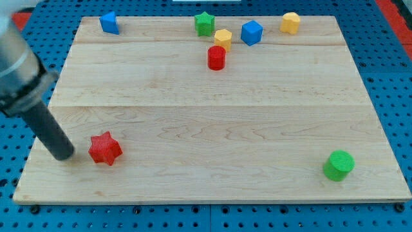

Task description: Push the red star towards the center

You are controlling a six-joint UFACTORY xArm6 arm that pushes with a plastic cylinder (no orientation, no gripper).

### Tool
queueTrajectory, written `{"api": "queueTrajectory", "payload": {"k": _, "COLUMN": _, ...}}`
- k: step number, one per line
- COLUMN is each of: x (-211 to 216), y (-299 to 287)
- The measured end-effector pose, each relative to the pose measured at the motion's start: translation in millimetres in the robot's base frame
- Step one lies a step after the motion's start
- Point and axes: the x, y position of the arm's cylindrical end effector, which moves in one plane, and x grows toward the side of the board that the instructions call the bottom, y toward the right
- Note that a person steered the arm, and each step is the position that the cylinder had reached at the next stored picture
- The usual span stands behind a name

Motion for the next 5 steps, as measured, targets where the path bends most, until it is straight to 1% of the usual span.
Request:
{"api": "queueTrajectory", "payload": {"k": 1, "x": 1, "y": 84}}
{"api": "queueTrajectory", "payload": {"k": 3, "x": -51, "y": 99}}
{"api": "queueTrajectory", "payload": {"k": 4, "x": -107, "y": 103}}
{"api": "queueTrajectory", "payload": {"k": 5, "x": -121, "y": 112}}
